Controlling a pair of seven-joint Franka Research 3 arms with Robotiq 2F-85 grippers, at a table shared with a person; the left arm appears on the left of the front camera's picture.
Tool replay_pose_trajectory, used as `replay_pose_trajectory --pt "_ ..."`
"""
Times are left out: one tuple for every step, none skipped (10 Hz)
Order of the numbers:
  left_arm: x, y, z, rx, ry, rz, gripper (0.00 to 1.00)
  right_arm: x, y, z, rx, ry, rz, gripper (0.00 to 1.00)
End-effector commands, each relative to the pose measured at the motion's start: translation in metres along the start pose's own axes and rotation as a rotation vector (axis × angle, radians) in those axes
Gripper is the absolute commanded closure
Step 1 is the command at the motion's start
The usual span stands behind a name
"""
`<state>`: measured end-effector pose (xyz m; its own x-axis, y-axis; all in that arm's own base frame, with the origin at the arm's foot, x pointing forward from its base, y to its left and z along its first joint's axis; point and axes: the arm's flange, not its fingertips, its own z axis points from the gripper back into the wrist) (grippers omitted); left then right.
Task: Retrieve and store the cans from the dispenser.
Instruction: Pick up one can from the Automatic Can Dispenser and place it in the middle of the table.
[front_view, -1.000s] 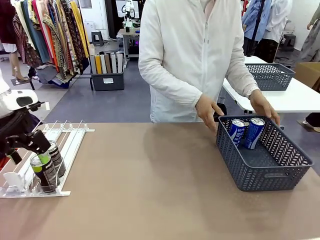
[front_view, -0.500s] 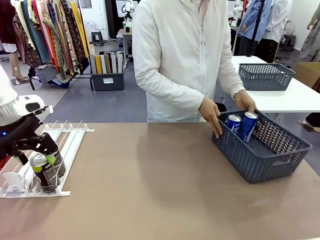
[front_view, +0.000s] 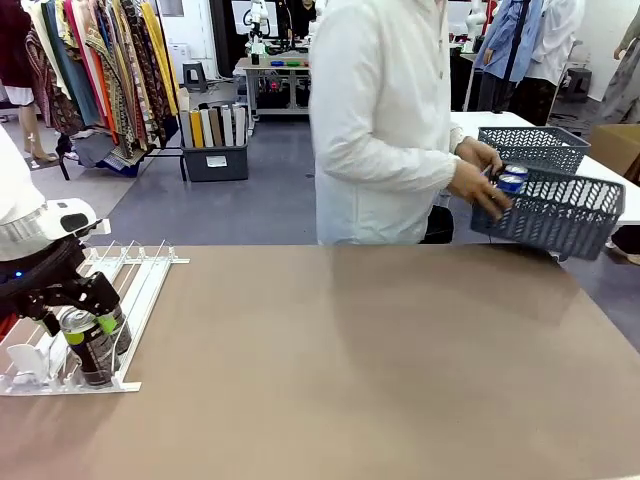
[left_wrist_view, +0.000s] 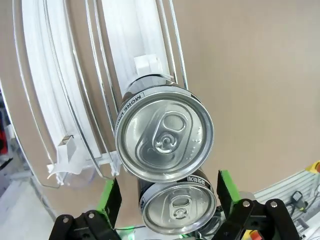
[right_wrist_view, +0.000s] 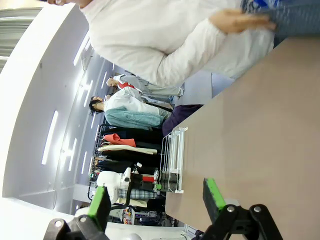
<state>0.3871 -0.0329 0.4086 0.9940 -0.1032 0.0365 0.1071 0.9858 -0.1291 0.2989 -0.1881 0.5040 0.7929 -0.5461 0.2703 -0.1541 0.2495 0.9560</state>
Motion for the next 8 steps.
replay_pose_trajectory --pt "0.0011 -0.0031 -0.0019 0.006 -0.015 0.025 0.00 0.0036 0.0023 -0.0013 0.023 -0.013 0.016 0.00" --pt "0.0017 -0.0034 -0.0021 0.005 -0.019 0.024 0.00 0.0036 0.0023 -0.0013 0.023 -0.013 0.016 0.00" --pt "0.0016 -0.0032 -0.0023 0.009 -0.026 0.021 0.57 0.0036 0.0023 -0.0013 0.023 -0.013 0.016 0.00" --pt "0.0023 -0.0028 -0.0026 0.011 -0.031 0.019 1.00 0.0036 0.0023 -0.0013 0.023 -0.013 0.016 0.00" --pt "0.0022 -0.0026 -0.0025 0.011 -0.037 0.018 1.00 0.0036 0.0023 -0.0013 0.023 -0.013 0.016 0.00" --pt "0.0025 -0.0026 -0.0030 0.010 -0.036 0.023 1.00 0.0036 0.0023 -0.0013 0.023 -0.013 0.016 0.00" --pt "0.0032 -0.0025 -0.0038 0.014 -0.032 0.027 1.00 0.0036 0.0023 -0.0013 0.023 -0.013 0.016 0.00" --pt "0.0030 -0.0029 -0.0038 0.014 -0.032 0.027 1.00 0.0036 0.0023 -0.0013 0.023 -0.013 0.016 0.00"
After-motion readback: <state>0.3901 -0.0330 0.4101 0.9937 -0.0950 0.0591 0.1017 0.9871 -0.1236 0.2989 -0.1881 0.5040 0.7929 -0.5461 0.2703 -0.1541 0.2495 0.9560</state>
